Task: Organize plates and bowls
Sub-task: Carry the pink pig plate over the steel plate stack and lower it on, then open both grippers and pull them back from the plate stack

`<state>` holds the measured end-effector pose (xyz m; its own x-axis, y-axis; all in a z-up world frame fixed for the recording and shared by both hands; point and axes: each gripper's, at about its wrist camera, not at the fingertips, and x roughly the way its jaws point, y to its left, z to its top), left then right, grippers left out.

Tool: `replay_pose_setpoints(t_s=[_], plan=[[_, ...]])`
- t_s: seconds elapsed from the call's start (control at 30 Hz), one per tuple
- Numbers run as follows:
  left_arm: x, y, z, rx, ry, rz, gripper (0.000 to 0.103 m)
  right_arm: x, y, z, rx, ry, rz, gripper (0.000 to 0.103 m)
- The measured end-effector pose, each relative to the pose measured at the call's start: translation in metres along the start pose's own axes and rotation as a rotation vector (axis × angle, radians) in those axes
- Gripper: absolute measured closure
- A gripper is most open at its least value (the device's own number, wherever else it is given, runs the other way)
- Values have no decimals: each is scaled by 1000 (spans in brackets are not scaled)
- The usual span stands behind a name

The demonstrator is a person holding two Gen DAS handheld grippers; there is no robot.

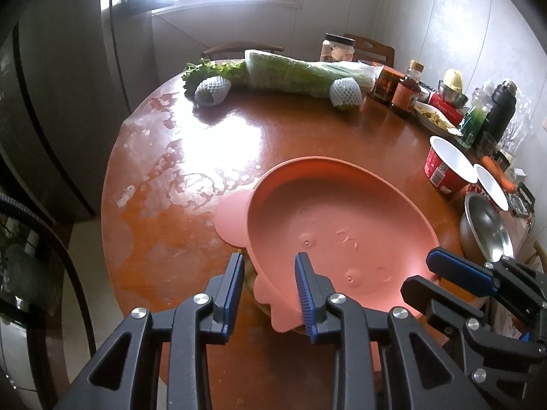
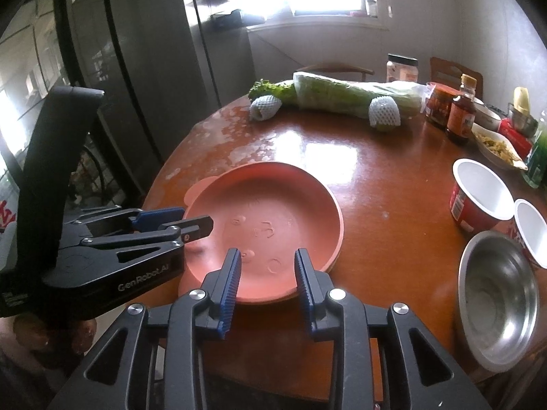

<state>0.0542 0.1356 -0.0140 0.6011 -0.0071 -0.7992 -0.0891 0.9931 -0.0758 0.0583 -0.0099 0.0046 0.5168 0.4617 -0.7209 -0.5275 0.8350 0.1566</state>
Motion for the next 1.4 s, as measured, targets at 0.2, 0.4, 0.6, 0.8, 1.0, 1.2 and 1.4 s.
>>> replay_pose_setpoints(t_s=[0.2,0.4,0.6,0.8,1.0,1.2,1.4], plan=[[-4,4,0,-17,-14,8,69,-1,0,0,-2,-1,-3,68],[-9,9,-1,-37,-30,5,69,-1,2,-1,-13,-6,-4,62],[-15,13,-5,-57,-41,5,67,-1,2,0,-22,-18,-26,59],[-28,12,-2,-63,-74,7,60,-5,0,2,-24,-38,-33,55],[-40,6,3,-66,-104,10,58,-16,-6,5,-21,-73,-42,53],[-51,-4,6,-62,-131,21,56,-26,-13,6,-4,-100,-42,50],[-60,-20,7,-47,-158,50,55,-41,-19,5,-23,-146,-55,48]])
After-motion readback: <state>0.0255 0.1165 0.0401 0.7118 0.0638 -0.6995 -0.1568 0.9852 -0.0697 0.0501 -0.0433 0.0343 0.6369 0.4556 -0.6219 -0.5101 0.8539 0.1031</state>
